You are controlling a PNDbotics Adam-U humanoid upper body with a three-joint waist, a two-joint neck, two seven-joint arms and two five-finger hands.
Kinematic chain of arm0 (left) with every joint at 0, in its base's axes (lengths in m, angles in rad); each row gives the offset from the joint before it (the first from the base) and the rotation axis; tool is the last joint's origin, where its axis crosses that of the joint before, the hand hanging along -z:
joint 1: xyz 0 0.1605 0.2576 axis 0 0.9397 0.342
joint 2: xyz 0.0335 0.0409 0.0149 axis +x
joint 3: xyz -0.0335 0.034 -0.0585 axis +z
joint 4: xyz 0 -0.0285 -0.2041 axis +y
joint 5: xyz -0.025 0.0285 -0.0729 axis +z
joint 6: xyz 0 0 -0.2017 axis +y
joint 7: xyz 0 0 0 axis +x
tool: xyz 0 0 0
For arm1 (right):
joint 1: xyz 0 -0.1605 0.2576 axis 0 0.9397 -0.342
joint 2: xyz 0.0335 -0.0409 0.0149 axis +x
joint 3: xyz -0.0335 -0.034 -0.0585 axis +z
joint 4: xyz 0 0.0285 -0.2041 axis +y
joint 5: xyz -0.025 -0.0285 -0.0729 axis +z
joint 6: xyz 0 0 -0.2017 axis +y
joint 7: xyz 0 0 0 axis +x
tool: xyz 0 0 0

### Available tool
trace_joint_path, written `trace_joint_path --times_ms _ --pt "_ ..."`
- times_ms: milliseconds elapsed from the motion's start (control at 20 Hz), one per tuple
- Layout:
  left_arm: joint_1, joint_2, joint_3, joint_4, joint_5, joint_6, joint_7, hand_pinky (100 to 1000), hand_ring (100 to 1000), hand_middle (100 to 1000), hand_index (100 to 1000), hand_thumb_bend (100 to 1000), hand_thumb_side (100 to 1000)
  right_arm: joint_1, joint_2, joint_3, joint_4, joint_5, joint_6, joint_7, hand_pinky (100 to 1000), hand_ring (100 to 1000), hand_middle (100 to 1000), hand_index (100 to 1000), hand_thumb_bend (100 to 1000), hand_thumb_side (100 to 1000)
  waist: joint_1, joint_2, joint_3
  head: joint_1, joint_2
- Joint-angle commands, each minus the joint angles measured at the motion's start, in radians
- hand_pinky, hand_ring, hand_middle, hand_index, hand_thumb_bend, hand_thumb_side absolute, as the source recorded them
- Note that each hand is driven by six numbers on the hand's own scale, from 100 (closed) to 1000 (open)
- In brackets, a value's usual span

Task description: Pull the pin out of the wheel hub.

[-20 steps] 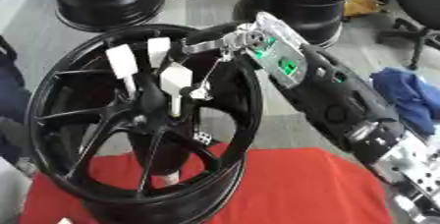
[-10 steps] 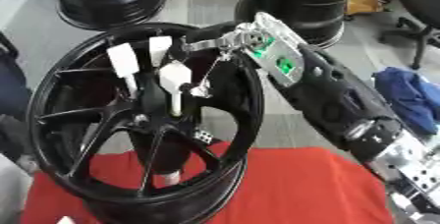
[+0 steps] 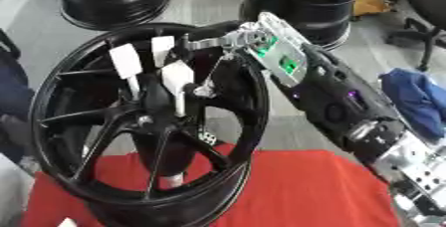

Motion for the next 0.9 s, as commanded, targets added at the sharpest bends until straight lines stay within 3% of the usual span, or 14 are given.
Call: trace_joint_path --times_ms 50,250,300,650,900 --pt "-0.012 0.008 0.004 -0.017 0.001 -0.001 0.004 592 677 650 693 719 646 -0.026 -0.012 -0.013 -0.016 -0.017 0.003 -0.030 861 763 498 495 100 201 0.002 -0.008 0.000 0.000 -0.008" --pt "-0.012 0.008 0.004 -0.017 0.001 0.000 0.004 592 677 650 693 719 646 -0.026 -0.013 -0.010 -0.019 -0.022 0.007 -0.040 861 763 498 495 100 201 0.002 -0.008 0.000 0.000 -0.008" --pt "-0.011 0.008 0.004 -0.017 0.001 0.000 0.004 591 676 650 693 721 646 -0.027 -0.012 -0.012 -0.020 -0.023 0.008 -0.042 838 697 430 382 100 197 0.002 -0.008 0.000 0.000 -0.008" --pt "-0.008 0.010 0.006 -0.015 0.000 0.001 0.007 591 675 649 693 723 645 -0.060 -0.029 -0.044 -0.042 -0.106 0.031 -0.085 834 675 423 370 100 167 0.001 -0.014 -0.009 0.003 -0.004" --pt "-0.001 0.016 0.010 -0.014 -0.003 0.002 0.011 591 674 648 693 724 644 -0.106 -0.095 -0.082 -0.098 -0.189 0.064 -0.101 831 668 426 369 100 124 -0.007 -0.024 -0.021 0.014 0.001"
